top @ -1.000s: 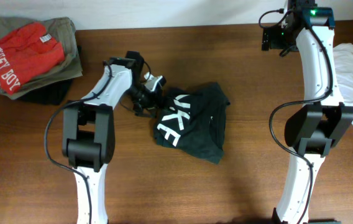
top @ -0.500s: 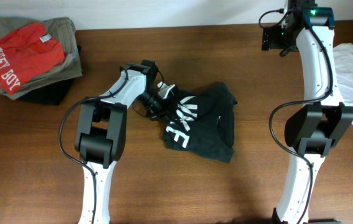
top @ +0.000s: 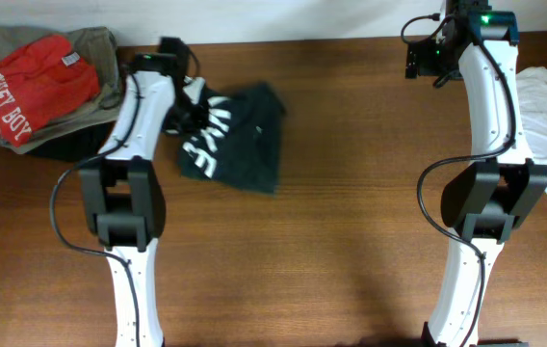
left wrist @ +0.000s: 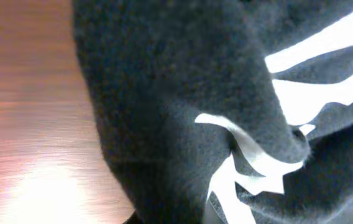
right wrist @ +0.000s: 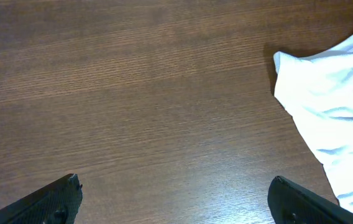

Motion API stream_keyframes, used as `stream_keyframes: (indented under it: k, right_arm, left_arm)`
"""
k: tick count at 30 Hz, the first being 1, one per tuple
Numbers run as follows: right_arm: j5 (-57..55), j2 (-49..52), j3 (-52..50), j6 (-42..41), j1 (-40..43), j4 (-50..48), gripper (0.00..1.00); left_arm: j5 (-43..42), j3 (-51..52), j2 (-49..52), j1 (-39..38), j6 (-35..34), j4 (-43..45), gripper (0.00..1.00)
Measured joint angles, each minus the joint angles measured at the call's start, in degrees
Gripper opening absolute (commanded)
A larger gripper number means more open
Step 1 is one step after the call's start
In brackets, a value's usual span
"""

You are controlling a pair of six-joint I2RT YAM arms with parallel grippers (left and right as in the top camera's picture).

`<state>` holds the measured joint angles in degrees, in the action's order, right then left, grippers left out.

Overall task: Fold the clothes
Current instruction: 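Carry the bundle left and place it on the clothes stack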

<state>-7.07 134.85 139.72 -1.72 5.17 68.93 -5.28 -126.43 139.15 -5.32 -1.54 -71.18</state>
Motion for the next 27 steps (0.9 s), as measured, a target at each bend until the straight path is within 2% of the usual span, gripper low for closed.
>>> stream_keyframes:
  k: [5, 11, 19, 27]
  right_arm:
    - [0.00, -0.02, 0.00, 0.02, -0.02, -0.02, 0.99]
    - [0.02, -0.02, 0.00, 0.00, -0.02, -0.02, 0.99]
    - [0.02, -0.02, 0.00, 0.00, -0.02, -0.02, 0.99]
    - [0.02, 0.00, 0.00, 0.02, -0.02, -0.02, 0.99]
  left_arm:
    - [11.04, -7.45, 0.11, 4.33, 1.60, 2.05, 0.01]
    - [14.29, -17.59, 0.15, 9.03, 1.01, 6.27, 0.01]
    - [14.58, -23.50, 0.15, 16.22, -6.34, 9.49, 0.01]
    - [6.73, -26.91, 0.61, 20.26, -9.70, 12.28, 0.01]
